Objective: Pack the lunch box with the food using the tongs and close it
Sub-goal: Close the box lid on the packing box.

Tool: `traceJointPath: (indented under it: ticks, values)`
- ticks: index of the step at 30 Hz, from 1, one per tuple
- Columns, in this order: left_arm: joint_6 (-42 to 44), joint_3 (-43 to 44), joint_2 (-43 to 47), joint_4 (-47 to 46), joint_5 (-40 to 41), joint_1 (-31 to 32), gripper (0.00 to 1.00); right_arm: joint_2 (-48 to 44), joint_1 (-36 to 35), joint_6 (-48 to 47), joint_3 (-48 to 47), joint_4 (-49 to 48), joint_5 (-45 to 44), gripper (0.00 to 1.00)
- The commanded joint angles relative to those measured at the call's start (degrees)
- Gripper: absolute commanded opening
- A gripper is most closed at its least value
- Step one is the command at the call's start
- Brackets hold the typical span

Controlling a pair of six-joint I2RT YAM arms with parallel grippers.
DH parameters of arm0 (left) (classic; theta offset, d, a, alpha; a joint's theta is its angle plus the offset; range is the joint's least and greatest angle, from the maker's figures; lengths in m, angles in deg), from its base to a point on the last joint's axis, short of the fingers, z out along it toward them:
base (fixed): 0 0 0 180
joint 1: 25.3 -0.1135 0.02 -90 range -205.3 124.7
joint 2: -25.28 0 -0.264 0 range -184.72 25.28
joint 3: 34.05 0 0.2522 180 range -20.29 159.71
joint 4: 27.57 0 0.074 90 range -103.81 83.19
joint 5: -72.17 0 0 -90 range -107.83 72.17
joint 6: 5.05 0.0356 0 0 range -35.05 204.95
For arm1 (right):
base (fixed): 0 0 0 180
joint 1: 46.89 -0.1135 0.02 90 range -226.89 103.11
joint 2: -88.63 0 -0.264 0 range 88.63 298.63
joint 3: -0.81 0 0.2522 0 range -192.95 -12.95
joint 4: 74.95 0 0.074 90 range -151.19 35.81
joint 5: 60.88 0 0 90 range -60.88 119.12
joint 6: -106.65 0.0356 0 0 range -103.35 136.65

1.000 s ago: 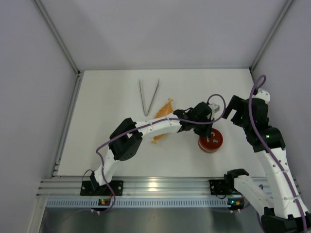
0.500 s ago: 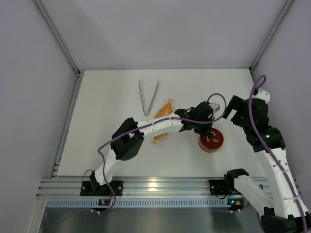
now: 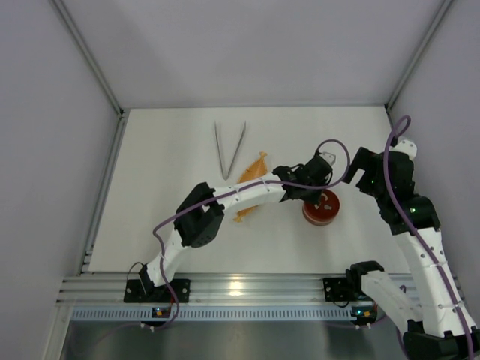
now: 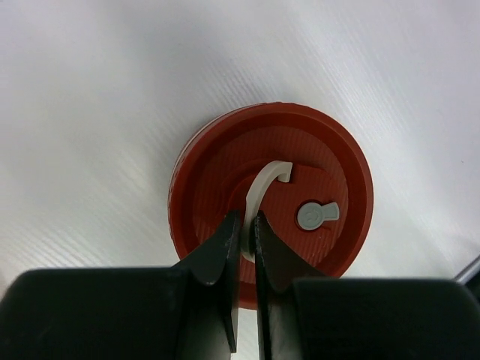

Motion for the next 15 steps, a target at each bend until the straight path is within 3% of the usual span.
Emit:
traceJointPath:
  ticks: [1, 15]
  values:
    - [2.65, -0.19, -3.37, 8.64, 8.60, -1.64, 0.00, 0.12, -0.92, 0.17, 0.32, 0.03, 0.10, 0.99]
    - [3.00, -0.46, -3.37, 9.79, 11.33, -7.44, 0.00, 1.35, -0.92, -0.10, 1.11, -0.58, 1.59, 0.99]
